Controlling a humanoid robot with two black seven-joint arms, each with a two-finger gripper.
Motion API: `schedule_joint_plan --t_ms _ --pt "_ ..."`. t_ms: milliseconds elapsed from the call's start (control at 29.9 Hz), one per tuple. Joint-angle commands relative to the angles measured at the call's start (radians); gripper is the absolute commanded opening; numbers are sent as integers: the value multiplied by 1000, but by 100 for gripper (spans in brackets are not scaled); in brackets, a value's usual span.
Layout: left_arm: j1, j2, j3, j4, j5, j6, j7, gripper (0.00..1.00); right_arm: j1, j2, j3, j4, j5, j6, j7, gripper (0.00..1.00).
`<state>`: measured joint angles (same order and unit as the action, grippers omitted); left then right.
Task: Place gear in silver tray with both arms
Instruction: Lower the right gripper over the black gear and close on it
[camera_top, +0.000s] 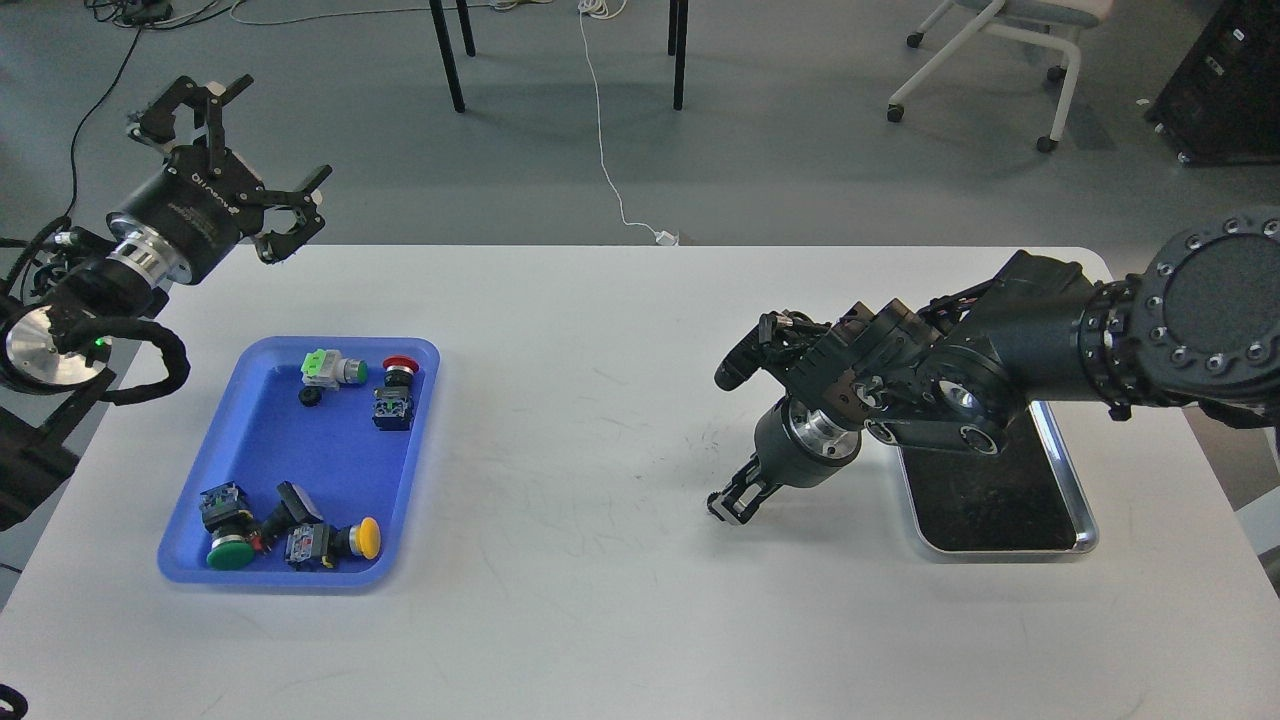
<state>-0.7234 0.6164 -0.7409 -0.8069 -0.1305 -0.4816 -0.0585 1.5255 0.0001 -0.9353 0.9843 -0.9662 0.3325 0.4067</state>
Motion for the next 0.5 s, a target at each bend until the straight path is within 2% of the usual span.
schedule_joint_plan --t_ms 0,468 --pt "1 0 0 0 0 0 0 98 -8 0 1 -4 3 -3 0 31" --pt "12 0 0 0 2 0 0 98 -16 0 18 -13 14 -4 4 32"
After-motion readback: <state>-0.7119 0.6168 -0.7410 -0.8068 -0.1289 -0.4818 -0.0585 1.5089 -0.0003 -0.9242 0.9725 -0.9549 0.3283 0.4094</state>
